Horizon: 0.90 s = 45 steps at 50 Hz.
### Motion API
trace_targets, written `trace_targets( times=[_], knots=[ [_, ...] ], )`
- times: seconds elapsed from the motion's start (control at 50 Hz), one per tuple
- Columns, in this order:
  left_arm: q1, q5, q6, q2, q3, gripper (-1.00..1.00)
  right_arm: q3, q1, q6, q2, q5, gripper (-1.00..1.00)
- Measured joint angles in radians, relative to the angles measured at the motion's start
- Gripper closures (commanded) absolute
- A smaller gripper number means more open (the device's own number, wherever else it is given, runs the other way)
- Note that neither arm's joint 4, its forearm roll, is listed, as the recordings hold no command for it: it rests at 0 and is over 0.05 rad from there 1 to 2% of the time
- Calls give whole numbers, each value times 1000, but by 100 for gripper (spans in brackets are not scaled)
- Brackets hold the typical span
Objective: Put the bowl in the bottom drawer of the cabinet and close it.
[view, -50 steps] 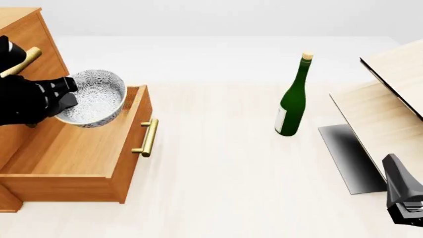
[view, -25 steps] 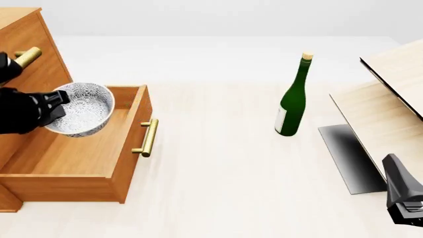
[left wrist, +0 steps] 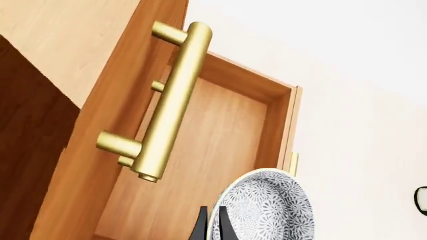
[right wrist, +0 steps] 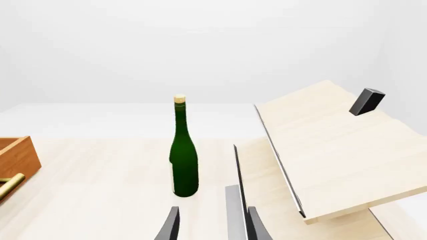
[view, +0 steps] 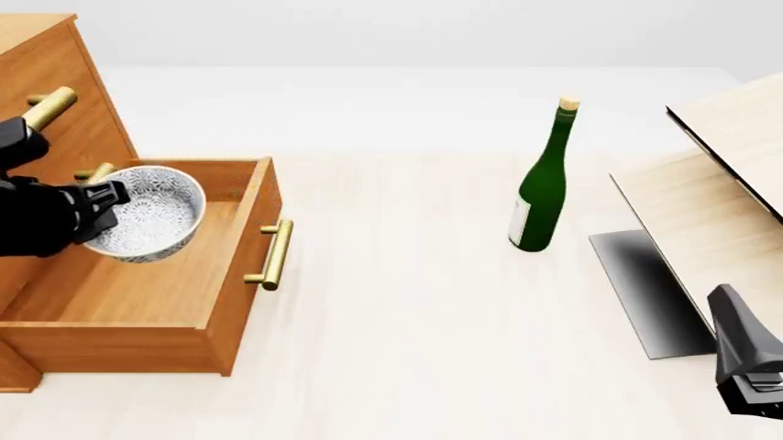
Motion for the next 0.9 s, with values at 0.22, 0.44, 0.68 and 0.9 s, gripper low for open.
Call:
trace_targets(
  times=[0.22,0.44,0.68,0.9],
  knots=[
    [11,-45,-2,45,17,100,0,0,0,0,0,-100],
    [22,-93,-8,101,22,100,0,0,0,0,0,-100],
    [32,-144,-11,165,29,100,0,0,0,0,0,-100],
    [42,-188,-7,218,38,100,0,0,0,0,0,-100]
  ],
)
